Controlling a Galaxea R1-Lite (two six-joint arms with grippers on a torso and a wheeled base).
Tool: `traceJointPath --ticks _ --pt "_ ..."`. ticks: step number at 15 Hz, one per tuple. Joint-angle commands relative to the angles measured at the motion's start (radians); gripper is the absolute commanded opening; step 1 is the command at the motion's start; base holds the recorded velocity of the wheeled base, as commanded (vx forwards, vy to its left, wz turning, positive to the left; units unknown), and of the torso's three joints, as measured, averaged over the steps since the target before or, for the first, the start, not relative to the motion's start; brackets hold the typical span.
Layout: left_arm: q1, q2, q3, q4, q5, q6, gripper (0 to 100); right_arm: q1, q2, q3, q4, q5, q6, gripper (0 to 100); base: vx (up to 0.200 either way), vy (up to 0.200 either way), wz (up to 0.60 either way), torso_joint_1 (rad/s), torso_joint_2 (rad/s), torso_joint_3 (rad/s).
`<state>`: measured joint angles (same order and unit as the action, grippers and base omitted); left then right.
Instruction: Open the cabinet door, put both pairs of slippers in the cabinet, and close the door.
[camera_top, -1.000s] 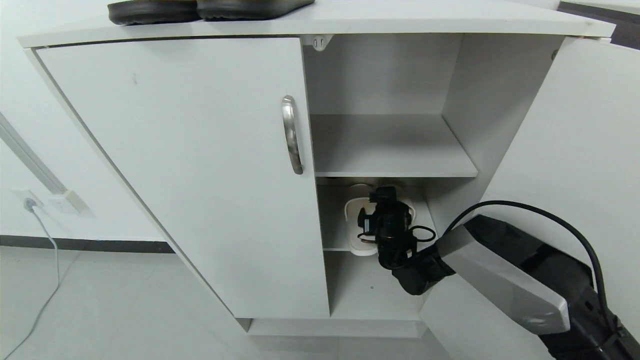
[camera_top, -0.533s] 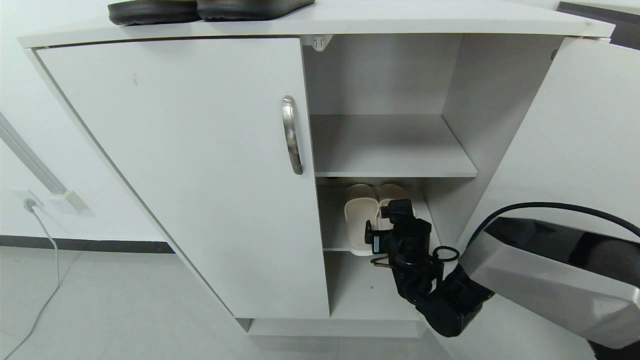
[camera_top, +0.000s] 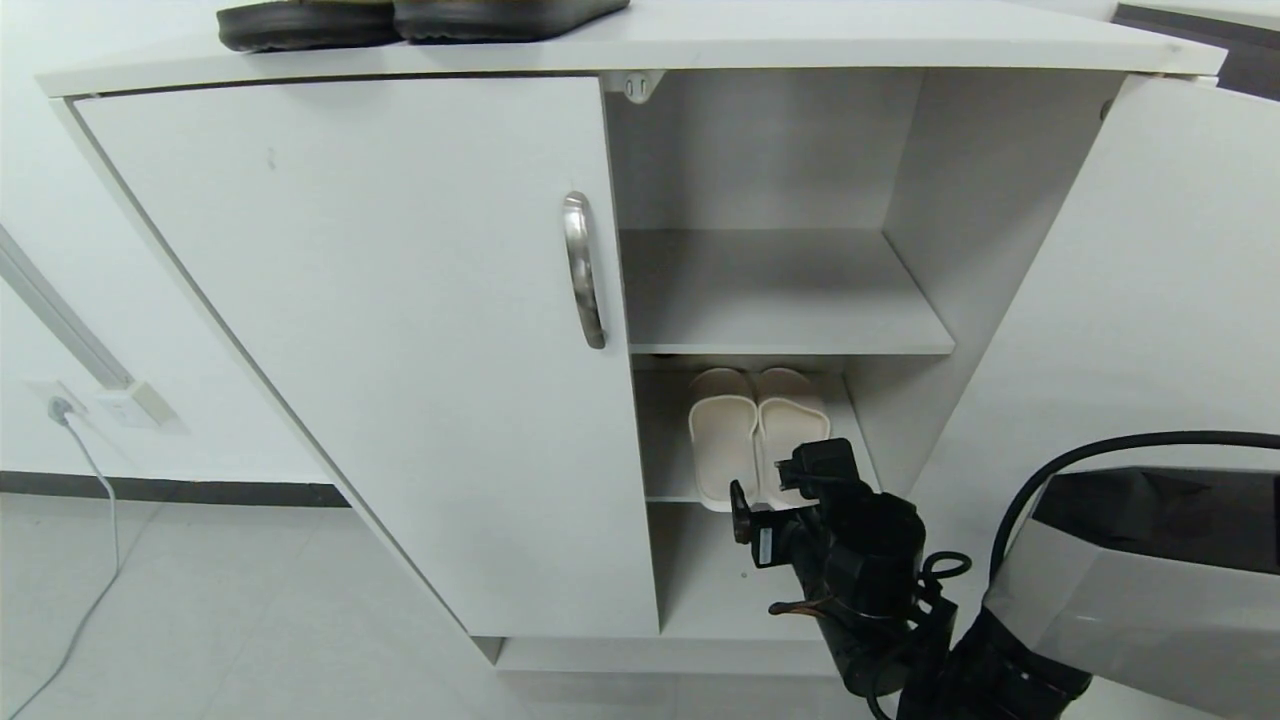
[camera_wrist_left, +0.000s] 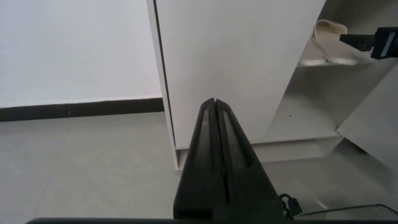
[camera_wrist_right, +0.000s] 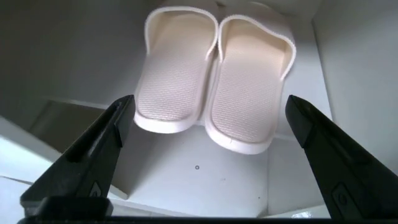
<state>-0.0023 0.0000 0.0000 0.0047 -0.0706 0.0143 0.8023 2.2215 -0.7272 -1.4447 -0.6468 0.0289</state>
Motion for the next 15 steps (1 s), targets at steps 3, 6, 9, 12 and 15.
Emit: traceJointPath --ticks 3,6,9,12,15 --pt "-0.001 0.002 0.000 0.000 0.000 0.000 0 0.003 -0.009 0.009 -0.010 -0.001 0.000 100 -0.200 0.000 0.00 0.005 0.00 -0.001" --pt "0.001 0.002 0.000 0.000 0.000 0.001 0 0.003 -0.009 0.020 -0.011 -0.001 0.000 100 -0.200 0.000 0.00 0.002 0.01 0.002" --pt "0.001 0.002 0.000 0.000 0.002 0.001 0 0.003 -0.009 0.022 -0.013 -0.001 0.000 100 0.000 0.000 0.00 0.000 0.00 0.000" --pt "-0.001 0.002 0.000 0.000 0.002 0.000 0 0.003 -0.008 0.028 -0.028 -0.001 0.000 100 0.000 0.000 0.00 0.000 0.00 0.000" --pt "-0.001 0.002 0.000 0.000 0.000 0.000 0 0.003 -0.008 0.037 -0.034 -0.001 0.000 100 0.000 0.000 0.00 0.000 0.00 0.000"
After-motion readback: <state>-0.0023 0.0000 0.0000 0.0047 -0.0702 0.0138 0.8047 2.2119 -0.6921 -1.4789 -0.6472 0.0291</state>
